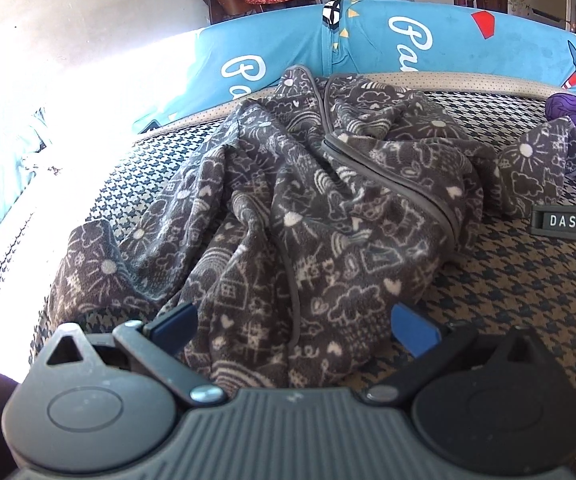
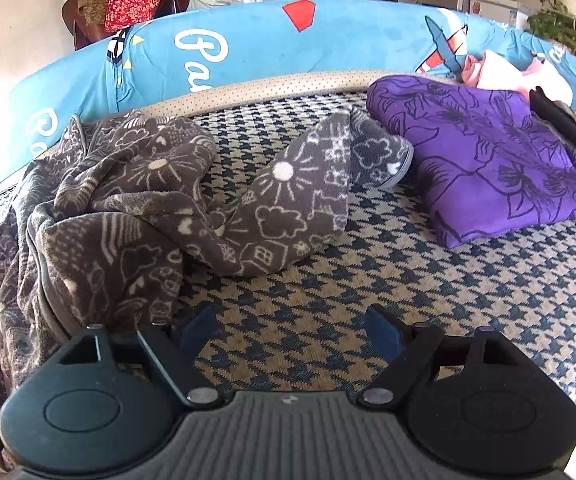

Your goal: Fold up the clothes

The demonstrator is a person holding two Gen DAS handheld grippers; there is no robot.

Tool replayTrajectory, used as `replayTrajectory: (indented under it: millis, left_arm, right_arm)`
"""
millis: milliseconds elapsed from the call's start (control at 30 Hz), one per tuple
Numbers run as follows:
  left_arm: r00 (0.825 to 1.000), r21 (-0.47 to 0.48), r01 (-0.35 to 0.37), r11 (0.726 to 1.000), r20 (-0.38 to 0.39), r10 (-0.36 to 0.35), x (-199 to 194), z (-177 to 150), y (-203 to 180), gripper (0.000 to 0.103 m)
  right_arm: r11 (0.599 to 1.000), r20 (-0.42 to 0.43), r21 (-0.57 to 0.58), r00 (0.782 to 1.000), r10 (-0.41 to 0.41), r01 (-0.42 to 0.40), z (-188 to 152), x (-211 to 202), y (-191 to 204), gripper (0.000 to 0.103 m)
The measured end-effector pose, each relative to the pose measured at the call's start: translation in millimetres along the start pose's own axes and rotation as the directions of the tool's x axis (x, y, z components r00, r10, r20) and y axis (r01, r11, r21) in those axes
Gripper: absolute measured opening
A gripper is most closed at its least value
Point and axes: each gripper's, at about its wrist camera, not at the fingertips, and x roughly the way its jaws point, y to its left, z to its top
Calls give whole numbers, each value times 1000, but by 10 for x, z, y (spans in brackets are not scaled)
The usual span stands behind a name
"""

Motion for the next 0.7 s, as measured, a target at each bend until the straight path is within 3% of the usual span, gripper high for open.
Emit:
replayTrajectory:
  millis: [133, 367, 567, 700]
  left_arm:
    - [1000, -12, 1, 1000, -12, -1, 28, 5, -3, 103]
    - [1000, -8, 0, 1000, -28, 0, 42, 2, -69, 103]
    - [1000, 12, 5, 1000, -23, -5, 19, 35, -144, 103]
    - [1000, 24, 19, 1000, -15, -18, -3, 92, -188, 103]
  right_arm:
    - [999, 48, -18, 998, -47, 48, 28, -72, -3, 82]
    - [997, 43, 45, 996, -72, 70, 82, -112, -168, 87]
    - [987, 102, 76, 983, -151, 144, 139, -229, -332, 88]
    - [986, 84, 147, 993, -88, 75, 188, -250, -532, 90]
